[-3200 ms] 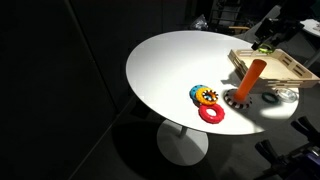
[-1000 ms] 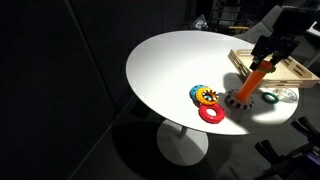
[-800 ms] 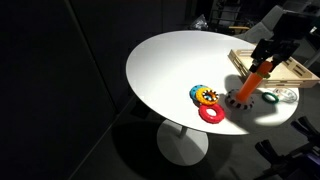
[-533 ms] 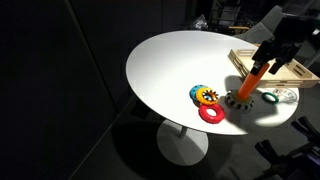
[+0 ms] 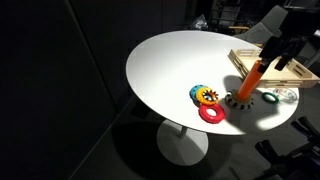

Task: Put the yellow ring through the pole

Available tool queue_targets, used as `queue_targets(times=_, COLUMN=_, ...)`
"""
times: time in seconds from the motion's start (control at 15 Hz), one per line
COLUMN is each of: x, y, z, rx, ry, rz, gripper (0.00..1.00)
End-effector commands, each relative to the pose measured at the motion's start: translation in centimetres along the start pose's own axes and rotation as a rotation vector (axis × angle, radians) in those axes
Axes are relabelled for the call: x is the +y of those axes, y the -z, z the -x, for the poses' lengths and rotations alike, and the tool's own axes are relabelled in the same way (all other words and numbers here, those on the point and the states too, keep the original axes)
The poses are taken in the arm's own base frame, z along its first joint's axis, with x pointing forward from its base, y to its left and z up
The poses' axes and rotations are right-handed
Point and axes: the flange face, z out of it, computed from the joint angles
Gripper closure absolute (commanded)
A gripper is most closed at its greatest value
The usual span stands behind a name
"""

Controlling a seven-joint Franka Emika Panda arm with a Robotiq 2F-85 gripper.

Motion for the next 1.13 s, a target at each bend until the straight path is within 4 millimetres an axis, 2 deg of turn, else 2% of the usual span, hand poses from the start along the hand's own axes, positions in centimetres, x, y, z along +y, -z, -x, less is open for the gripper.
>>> queue_targets(times=0.0, x=0.1, y=3.1, z=0.2, rx=0.053, ry=0.035, rz=0.044, gripper=0.00)
queue_targets(times=0.27, x=0.4, y=5.8, z=0.2, rx=0.101, ry=0.054, rz=0.102, gripper=0.00)
queue_targets(times=0.6, x=1.0, y=8.1, z=0.3, rx=0.144, ry=0.062, rz=0.176, gripper=0.00)
queue_targets(times=0.73, x=1.2, y=8.5, z=0.4, rx=0.140, ry=0.059, rz=0.178, gripper=0.00)
queue_targets(times=0.8, x=1.0, y=7.3, z=0.1, rx=0.144, ry=0.077, rz=0.164, gripper=0.00)
queue_targets(times=1.07, x=1.1, y=7.7, z=0.3, rx=0.142, ry=0.073, rz=0.164, gripper=0.00)
